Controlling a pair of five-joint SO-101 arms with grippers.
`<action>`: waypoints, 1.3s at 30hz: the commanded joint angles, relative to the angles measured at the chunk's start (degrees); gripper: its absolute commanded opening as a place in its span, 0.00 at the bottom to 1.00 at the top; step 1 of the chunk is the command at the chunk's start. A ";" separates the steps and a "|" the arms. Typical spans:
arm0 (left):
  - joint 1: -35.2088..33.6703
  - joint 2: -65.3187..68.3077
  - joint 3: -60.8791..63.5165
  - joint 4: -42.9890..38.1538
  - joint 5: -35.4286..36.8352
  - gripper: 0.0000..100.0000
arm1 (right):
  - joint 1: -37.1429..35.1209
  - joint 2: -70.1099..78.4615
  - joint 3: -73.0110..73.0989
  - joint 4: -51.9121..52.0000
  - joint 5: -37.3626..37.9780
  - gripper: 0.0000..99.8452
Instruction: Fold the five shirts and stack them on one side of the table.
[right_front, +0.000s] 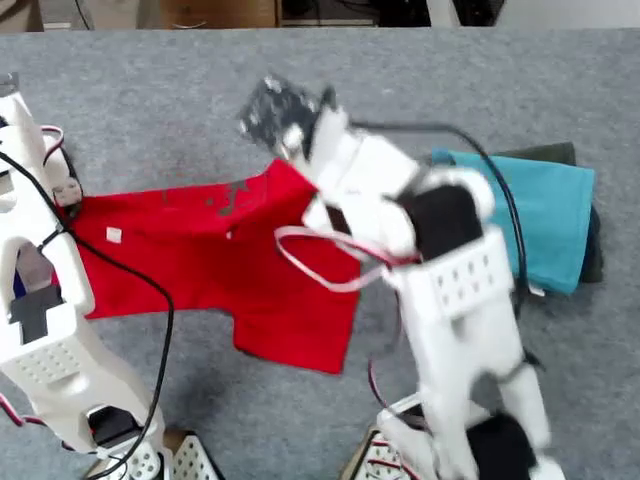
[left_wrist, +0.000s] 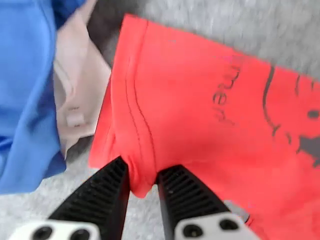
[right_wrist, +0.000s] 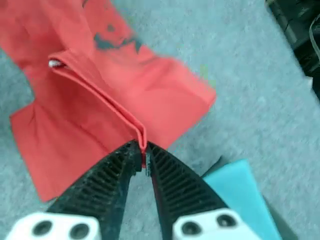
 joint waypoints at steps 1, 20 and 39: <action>-2.73 -1.27 1.05 1.67 -2.02 0.02 | 0.92 -13.41 19.12 -4.66 2.55 0.00; -6.77 -0.66 11.16 -5.01 -4.92 0.02 | 0.92 -34.68 58.68 -9.76 9.67 0.00; -4.57 -0.66 19.16 -4.48 -13.80 0.02 | -15.25 -34.42 59.47 -5.63 16.88 0.00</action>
